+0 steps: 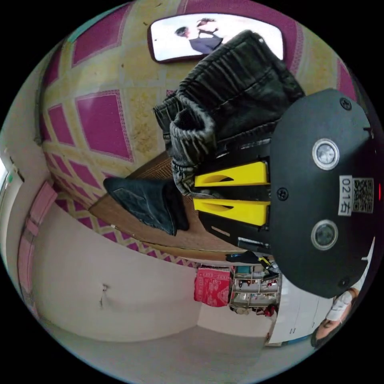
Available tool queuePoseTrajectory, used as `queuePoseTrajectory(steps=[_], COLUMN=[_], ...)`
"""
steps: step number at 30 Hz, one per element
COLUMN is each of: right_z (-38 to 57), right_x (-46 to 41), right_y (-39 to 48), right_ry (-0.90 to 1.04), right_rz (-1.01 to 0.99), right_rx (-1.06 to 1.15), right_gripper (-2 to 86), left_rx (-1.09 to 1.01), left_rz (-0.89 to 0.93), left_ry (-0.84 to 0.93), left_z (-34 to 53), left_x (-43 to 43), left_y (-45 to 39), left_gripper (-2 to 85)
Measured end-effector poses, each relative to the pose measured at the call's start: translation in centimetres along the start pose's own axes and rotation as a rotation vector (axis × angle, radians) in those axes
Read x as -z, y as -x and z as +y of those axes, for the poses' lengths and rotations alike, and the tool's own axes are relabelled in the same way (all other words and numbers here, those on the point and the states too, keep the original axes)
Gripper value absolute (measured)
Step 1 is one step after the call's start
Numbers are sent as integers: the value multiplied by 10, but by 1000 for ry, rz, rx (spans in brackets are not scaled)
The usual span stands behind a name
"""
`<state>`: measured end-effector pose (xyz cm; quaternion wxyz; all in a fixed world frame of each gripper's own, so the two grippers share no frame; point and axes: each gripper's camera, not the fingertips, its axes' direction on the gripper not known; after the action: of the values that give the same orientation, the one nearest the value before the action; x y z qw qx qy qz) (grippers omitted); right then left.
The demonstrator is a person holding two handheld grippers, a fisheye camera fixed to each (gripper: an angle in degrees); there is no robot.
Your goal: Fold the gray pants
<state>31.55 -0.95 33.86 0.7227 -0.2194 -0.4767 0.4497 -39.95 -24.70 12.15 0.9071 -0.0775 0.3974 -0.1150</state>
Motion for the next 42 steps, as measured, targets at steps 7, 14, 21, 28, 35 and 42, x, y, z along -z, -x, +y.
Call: queuePoseTrajectory(steps=[7,14,21,28,35,42], right_z=[46,156,215,186,98,59], right_x=[-14,-126,-206,-213,-253,-291], right_y=[98,219,249,292,312,322], right_ry=[-17,280,361,169,191,454], right_rz=[171,322,546,684,778,716], right_rx=[313,855,1041,1113,1334,1316], right_gripper=[76,57,25,13,90,63], left_rx=[-121,-538,-589,-572,-981,-1235], left_rz=[-133,-88,-213,-100,-24,-60], left_ry=[-203,-55,38,-113,-47,128], left_z=[16,48,52,54,48,42], left_x=[-10,-87,-169,-173,-252,-348], left_y=[-40,-154,-184,-225,-372,-468], left_gripper=[56,52,26,-6,68,108])
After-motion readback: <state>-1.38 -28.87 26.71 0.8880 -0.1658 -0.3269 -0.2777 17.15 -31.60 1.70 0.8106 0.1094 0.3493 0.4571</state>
